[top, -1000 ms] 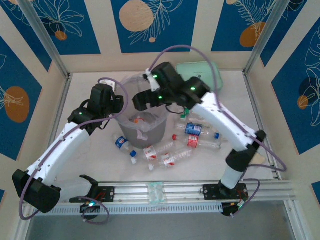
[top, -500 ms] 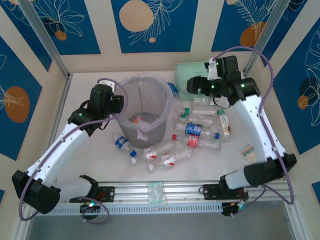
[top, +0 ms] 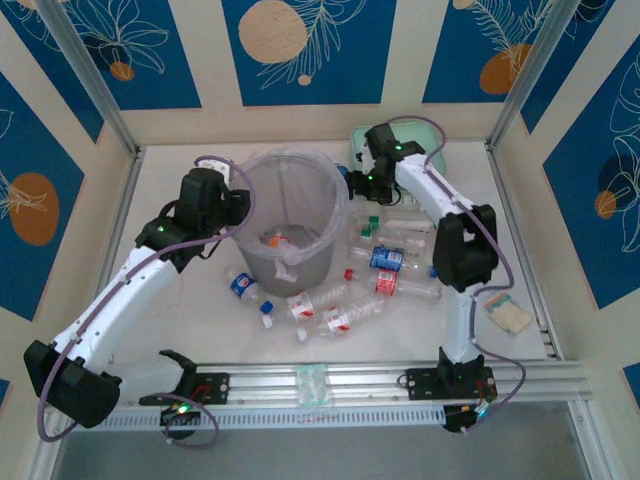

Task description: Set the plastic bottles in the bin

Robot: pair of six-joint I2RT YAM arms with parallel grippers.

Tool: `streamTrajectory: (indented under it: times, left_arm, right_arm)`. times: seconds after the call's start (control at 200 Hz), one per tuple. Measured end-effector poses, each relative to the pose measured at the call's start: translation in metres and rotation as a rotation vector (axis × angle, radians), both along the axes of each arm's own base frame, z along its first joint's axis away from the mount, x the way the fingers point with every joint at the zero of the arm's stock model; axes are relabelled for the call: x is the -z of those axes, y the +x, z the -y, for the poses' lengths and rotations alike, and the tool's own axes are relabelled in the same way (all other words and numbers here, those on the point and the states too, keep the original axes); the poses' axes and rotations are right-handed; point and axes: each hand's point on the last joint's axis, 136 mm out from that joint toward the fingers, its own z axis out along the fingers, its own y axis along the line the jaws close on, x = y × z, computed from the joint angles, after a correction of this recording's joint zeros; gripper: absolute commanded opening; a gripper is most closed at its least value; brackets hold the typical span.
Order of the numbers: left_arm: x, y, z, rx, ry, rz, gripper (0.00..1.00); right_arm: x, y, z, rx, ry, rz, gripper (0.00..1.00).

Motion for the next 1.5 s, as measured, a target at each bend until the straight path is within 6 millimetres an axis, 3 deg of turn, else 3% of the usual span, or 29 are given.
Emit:
streamTrajectory:
  times: [0.175,0.41,0.615,0.936,1.026,1.101,1.336,1.501]
  left_arm:
    - [0.000,0.000,0.000,0.002,0.000,0.000,0.49]
    - [0.000,0.000,0.000,0.004,0.003,0.000,0.50]
    - [0.000,0.000,0.000,0.006,0.006,0.001,0.50]
    - [0.000,-0.004,0.000,0.016,-0.001,0.002,0.52]
    - [0.001,-0.005,0.000,0.019,0.002,0.001,0.52]
    - [0.001,-0.005,0.000,0.024,0.008,-0.003,0.52]
    - [-0.005,-0.010,0.002,0.062,0.040,-0.021,0.53]
    - [-0.005,-0.009,0.004,0.091,0.077,-0.026,0.54]
  right_arm:
    - [0.035,0.013,-0.011,-0.009,-0.042,-0.020,0.88]
    - [0.061,0.031,-0.010,0.037,-0.060,-0.022,0.88]
    - [0.071,0.050,-0.015,0.066,-0.057,-0.005,0.77]
    - [0.068,0.047,-0.018,0.079,-0.033,-0.011,0.59]
    - [0.053,0.043,-0.019,0.076,-0.011,0.000,0.57]
    - [0.029,0.041,-0.021,0.069,0.014,0.031,0.55]
    - [-0.081,0.028,-0.015,0.056,0.107,0.200,0.54]
    - [-0.145,0.003,0.009,0.069,0.151,0.289,0.52]
